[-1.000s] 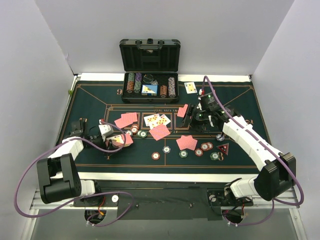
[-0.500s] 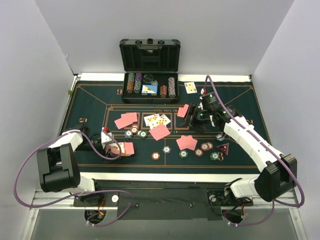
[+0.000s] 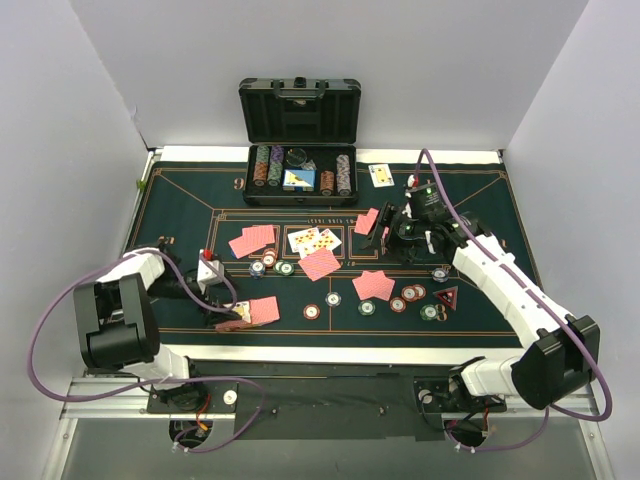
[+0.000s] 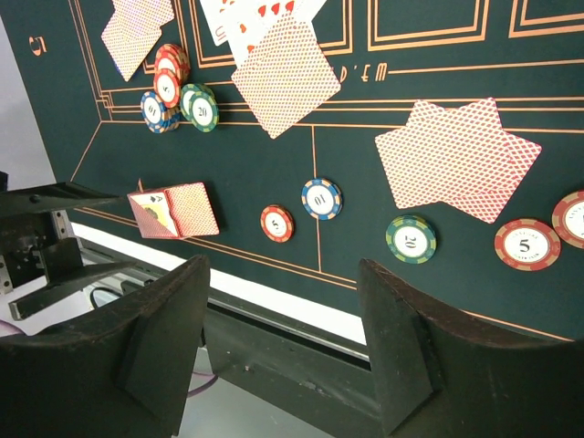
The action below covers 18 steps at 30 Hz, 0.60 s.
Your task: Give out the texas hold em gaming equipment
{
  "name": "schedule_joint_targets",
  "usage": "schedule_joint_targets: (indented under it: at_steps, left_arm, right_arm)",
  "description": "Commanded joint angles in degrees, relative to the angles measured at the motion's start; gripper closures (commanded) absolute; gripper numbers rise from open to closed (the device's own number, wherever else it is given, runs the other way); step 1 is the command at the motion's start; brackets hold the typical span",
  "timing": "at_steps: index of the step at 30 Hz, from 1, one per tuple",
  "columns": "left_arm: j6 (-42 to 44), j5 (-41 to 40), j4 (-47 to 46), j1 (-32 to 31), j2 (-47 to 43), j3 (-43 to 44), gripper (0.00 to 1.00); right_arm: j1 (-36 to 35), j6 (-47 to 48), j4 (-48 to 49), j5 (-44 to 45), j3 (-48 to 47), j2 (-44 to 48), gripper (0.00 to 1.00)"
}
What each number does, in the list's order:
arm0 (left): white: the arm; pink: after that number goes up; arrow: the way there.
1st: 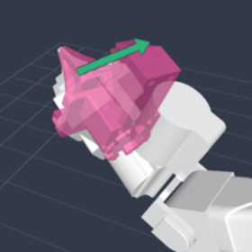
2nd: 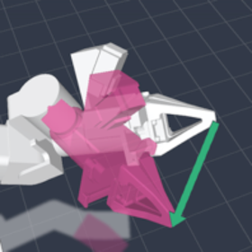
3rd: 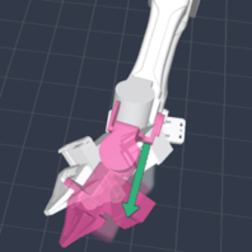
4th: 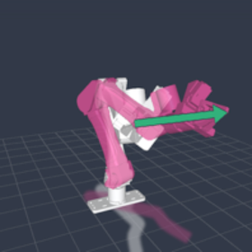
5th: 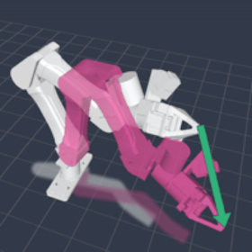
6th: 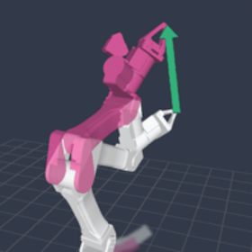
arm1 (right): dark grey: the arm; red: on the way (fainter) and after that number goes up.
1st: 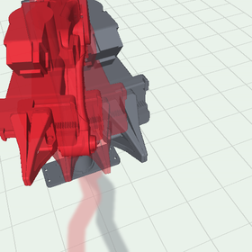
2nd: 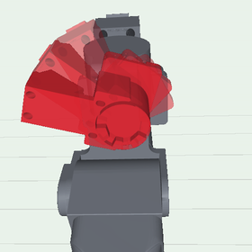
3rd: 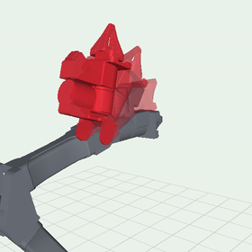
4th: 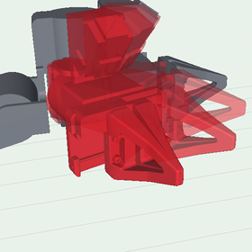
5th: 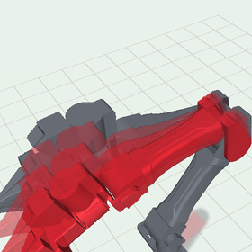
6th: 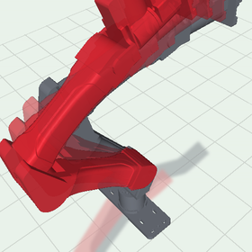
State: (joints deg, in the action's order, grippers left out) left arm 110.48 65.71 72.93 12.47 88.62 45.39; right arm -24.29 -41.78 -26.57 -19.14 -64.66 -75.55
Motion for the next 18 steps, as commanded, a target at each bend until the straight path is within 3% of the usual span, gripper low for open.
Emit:
schedule_joint_targets:
  at_steps: [1,2,5,8,10,15,18]
  left_arm:
    - [-12.52,4.07,-4.76,-0.34,-5.2,3.74,0.12]
    - [-21.96,3.9,-8.29,-0.34,-8.0,3.4,0.11]
    - [-38.02,1.71,-24.26,-1.74,-13.9,1.47,0.11]
    - [-64.66,0.91,-41.07,-1.83,-20.13,-2.13,0.1]
    - [-74.74,-0.58,-49.79,-1.83,-21.73,-2.93,0.1]
    - [-81.9,-6.29,-48.32,-2.8,-22.17,1.63,0.09]
    - [-90.58,-11.03,-48.23,-2.8,-22.96,4.0,0.09]
  right_arm:
    - [0.39,0.03,-0.15,-0.73,-0.38,1.9,0.38]
    - [0.39,0.03,-0.15,-0.73,-0.38,1.9,0.38]
    - [0.39,0.03,-0.15,-0.9,-0.73,1.63,0.38]
    - [0.3,0.12,-0.15,-0.82,-0.9,1.63,0.38]
    - [0.3,0.29,-0.24,-0.73,-0.9,1.81,0.37]
    - [0.39,1.61,-1.47,-0.02,-1.17,2.95,0.31]
    - [0.3,2.31,-2.26,0.76,-1.25,4.09,0.24]
